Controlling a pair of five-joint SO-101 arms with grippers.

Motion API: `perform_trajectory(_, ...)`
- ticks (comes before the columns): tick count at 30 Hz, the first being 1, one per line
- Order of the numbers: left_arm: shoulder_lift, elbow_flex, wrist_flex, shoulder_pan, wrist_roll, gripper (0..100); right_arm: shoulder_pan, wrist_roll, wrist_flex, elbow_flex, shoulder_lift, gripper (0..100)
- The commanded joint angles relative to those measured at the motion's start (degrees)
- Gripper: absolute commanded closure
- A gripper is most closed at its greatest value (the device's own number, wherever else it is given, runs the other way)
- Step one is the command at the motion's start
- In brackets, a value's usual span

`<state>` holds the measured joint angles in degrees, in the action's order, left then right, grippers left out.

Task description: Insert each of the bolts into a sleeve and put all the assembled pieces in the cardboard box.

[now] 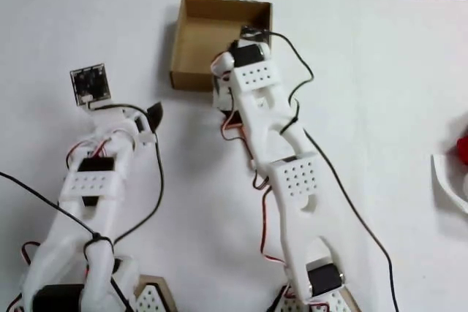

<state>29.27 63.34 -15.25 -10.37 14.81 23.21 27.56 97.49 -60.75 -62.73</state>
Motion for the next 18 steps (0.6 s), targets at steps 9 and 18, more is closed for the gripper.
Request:
perform_trajectory(9, 0.7, -0.22, 1.14, -0.44, -0.35, 71, -1.19, -0.26, 1.8, -2.02, -1.98, 84.1)
perform_trajectory(18, 0.7, -0.22, 1.14, -0.44, -0.35, 71, -1.27, -0.18, 1.45, -5.27, -2.51, 83.7)
